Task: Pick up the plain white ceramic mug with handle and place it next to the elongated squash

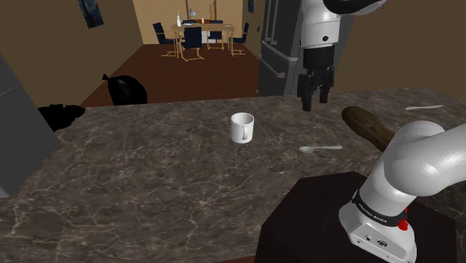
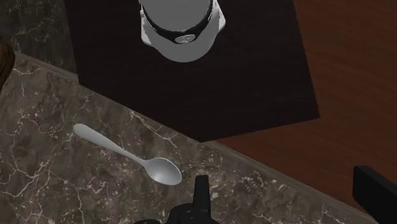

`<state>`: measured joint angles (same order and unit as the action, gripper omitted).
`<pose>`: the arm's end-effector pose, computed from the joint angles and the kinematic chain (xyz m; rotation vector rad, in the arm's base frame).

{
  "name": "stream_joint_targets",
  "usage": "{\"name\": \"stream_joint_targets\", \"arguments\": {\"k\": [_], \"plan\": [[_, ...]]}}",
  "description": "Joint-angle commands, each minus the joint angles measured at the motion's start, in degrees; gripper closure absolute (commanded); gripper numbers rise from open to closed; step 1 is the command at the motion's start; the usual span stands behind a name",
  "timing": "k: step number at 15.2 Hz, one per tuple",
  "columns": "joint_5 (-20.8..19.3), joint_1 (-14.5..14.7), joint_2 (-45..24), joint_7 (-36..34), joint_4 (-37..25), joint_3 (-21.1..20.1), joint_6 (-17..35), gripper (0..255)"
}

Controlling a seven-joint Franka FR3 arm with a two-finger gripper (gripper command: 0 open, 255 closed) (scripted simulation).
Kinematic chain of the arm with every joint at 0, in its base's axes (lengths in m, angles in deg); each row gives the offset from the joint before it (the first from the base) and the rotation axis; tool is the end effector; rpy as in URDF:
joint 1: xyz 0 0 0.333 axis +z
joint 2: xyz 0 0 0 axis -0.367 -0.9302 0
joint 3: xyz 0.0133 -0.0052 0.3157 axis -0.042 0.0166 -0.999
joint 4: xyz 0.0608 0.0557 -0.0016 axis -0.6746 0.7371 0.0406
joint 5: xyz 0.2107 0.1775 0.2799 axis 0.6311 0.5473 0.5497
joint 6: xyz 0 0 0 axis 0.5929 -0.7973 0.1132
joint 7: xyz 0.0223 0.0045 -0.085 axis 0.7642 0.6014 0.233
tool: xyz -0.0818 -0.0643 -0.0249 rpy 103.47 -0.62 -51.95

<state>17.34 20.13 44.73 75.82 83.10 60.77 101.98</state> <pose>0.2981 0.0270 0.5358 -3.0497 0.1947 0.3982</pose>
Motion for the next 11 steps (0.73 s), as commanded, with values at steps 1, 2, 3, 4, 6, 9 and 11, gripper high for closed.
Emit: {"name": "stream_joint_targets", "arguments": {"k": [1, 2, 3, 4, 6, 9, 11], "plan": [[0.00, 0.00, 0.00, 0.00, 0.00, 0.00, 0.00, 0], [-0.32, -0.09, -1.67, 0.59, 0.00, 0.12, 1.93, 0], [-0.63, -0.18, -3.39, 1.15, -0.09, 0.23, 3.84, 0], [-0.93, -0.27, -5.17, 1.70, -0.25, 0.34, 5.71, 0], [-1.49, -0.44, -8.84, 2.73, -0.83, 0.56, 9.35, 0], [-2.23, -0.69, -14.61, 4.16, -2.30, 0.85, 14.49, 0], [-2.69, -0.83, -18.58, 5.03, -3.68, 1.04, 17.65, 0]]}}
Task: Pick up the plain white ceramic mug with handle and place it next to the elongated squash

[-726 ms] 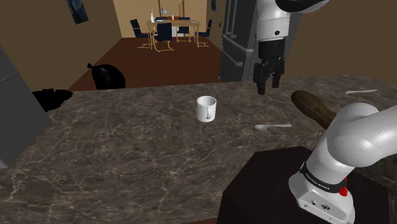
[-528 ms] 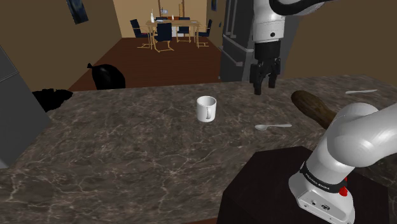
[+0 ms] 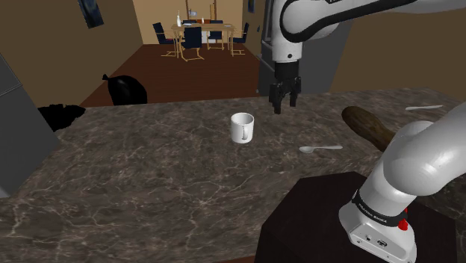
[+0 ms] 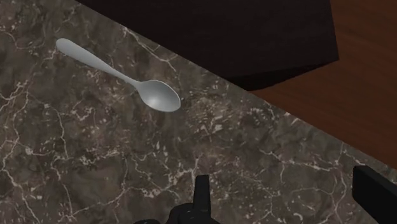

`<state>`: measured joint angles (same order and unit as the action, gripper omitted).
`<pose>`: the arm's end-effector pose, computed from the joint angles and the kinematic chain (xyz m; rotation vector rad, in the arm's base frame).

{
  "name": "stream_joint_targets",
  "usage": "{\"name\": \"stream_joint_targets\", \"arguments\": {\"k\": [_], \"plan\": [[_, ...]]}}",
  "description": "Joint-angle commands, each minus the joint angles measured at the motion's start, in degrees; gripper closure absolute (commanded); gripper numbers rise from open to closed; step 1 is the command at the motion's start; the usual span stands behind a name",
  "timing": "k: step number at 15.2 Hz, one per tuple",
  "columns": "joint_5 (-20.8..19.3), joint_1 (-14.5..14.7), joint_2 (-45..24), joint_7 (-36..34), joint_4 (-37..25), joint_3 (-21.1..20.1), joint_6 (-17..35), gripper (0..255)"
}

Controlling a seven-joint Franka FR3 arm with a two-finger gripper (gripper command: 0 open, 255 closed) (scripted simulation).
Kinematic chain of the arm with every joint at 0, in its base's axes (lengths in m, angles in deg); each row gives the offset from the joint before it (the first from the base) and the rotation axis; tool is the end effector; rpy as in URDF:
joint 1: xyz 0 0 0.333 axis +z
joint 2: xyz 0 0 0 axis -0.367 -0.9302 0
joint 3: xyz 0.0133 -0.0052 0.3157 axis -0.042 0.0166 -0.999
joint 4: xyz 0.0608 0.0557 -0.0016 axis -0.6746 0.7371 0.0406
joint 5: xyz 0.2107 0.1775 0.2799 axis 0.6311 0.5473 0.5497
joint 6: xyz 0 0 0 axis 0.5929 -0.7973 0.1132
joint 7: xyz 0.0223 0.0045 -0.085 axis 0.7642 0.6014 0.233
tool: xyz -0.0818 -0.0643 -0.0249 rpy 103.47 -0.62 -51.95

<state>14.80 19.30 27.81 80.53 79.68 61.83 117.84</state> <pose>0.3927 0.0076 0.4775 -3.0718 0.1285 0.3292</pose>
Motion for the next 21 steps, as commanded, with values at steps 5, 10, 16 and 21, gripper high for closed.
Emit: {"name": "stream_joint_targets", "arguments": {"k": [5, 10, 16, 21], "plan": [[-1.13, -0.32, -11.86, 2.28, -5.04, 0.33, 8.66, 0], [-1.97, -0.56, -22.21, 3.95, -11.67, 0.60, 13.86, 0], [-2.61, -0.69, -31.30, 5.21, -18.24, 0.73, 17.66, 0], [-2.58, -0.64, -32.51, 5.22, -15.71, 0.69, 21.40, 0]]}}
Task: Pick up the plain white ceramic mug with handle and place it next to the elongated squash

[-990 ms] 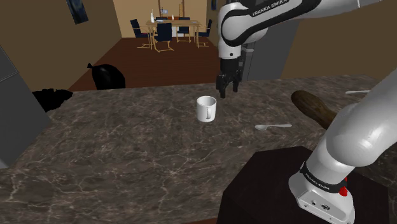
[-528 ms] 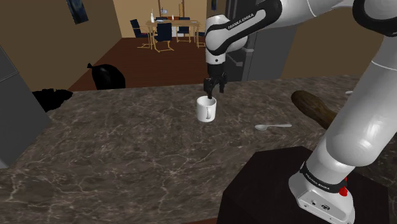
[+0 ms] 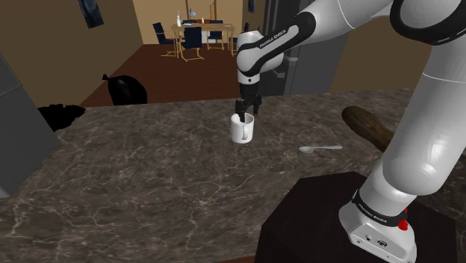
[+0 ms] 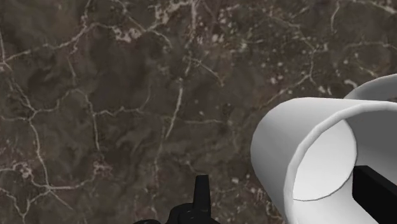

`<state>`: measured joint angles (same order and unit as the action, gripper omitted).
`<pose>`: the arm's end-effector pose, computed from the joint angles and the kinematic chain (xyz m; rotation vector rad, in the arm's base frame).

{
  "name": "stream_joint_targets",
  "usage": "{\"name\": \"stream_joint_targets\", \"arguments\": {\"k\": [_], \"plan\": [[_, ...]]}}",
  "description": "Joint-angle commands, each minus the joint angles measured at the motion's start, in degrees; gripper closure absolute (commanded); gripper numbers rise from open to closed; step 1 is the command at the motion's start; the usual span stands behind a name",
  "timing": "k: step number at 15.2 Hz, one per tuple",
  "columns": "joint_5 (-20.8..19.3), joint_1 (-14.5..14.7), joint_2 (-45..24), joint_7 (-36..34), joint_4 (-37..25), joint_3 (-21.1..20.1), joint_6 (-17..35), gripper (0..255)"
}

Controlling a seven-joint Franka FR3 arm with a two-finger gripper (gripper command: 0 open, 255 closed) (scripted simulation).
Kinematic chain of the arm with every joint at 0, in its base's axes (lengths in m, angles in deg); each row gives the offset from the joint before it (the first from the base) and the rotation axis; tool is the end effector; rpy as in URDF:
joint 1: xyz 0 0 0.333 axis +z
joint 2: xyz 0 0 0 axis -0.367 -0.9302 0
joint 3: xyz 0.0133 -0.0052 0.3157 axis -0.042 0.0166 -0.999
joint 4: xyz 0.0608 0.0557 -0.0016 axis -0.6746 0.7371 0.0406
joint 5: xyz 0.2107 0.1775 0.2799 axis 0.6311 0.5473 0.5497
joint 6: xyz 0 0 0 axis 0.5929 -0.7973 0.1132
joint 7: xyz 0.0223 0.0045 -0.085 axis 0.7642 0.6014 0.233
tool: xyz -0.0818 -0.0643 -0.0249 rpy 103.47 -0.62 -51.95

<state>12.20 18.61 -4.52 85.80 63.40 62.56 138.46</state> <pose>0.5530 -0.0128 0.3598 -3.1040 0.0131 0.2040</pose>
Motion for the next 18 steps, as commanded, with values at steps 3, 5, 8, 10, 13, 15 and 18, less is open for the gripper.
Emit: {"name": "stream_joint_targets", "arguments": {"k": [3, 5, 8, 10, 13, 15, 18], "plan": [[0.02, 0.06, -0.62, -0.05, 1.30, -0.05, 1.95, 0], [0.02, 0.06, -0.62, -0.05, 1.29, -0.05, 1.95, 0], [0.02, 0.06, -0.62, -0.05, 1.29, -0.05, 1.95, 0], [0.02, 0.06, -0.62, -0.05, 1.29, -0.05, 1.95, 255], [0.02, 0.06, -0.63, -0.05, 1.29, -0.05, 1.95, 255], [0.02, 0.06, -0.63, -0.05, 1.29, -0.05, 1.95, 255], [0.02, 0.06, -0.62, -0.05, 1.29, -0.05, 1.95, 255]]}}
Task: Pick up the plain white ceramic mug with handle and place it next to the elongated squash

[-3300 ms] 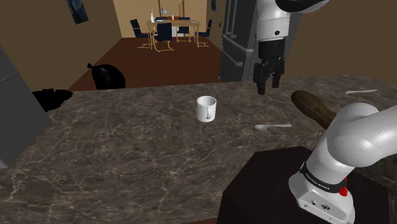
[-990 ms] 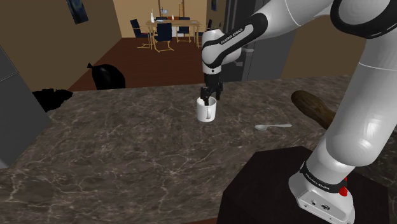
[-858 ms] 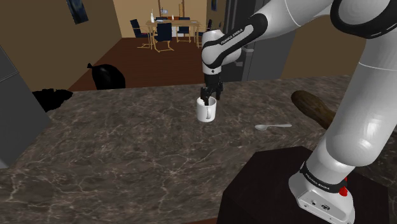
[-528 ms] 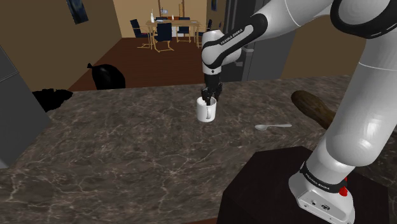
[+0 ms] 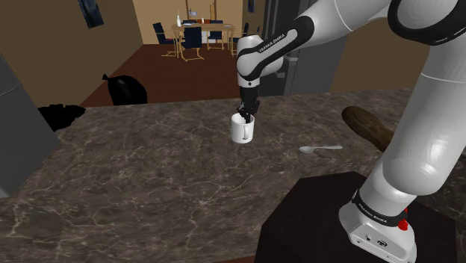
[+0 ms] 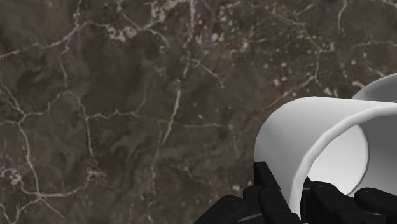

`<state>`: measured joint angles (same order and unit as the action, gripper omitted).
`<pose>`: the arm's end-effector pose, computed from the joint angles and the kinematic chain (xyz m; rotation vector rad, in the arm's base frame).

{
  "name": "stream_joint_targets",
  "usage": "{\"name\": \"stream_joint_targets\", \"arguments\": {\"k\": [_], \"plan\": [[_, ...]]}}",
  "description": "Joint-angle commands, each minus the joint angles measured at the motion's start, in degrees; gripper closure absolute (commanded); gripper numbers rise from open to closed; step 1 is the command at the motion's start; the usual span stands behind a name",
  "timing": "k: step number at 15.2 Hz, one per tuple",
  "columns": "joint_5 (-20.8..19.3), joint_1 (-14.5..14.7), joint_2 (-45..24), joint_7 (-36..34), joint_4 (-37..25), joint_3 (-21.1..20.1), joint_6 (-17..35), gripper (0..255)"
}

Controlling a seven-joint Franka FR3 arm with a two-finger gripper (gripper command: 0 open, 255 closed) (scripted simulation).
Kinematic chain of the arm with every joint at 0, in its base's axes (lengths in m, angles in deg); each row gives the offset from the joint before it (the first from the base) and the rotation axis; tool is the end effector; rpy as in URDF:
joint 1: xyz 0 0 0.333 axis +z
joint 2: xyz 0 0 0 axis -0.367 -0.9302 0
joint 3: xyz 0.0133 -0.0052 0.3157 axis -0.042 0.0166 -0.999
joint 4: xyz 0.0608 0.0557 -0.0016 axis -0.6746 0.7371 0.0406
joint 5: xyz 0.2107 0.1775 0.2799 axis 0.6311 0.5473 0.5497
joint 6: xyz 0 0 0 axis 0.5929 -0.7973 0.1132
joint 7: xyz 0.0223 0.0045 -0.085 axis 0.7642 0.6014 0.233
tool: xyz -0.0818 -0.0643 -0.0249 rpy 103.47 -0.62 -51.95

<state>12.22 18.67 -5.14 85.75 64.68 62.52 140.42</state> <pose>0.5510 -0.0119 0.3468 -3.1041 0.0133 0.2024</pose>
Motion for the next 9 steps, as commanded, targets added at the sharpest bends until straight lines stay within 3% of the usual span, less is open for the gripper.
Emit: {"name": "stream_joint_targets", "arguments": {"k": [1, 9], "plan": [[0.00, 0.01, -0.01, 0.00, 0.01, -0.01, -0.01, 255], [0.00, -0.02, 2.88, -0.11, -2.86, 0.00, -5.77, 255]]}}
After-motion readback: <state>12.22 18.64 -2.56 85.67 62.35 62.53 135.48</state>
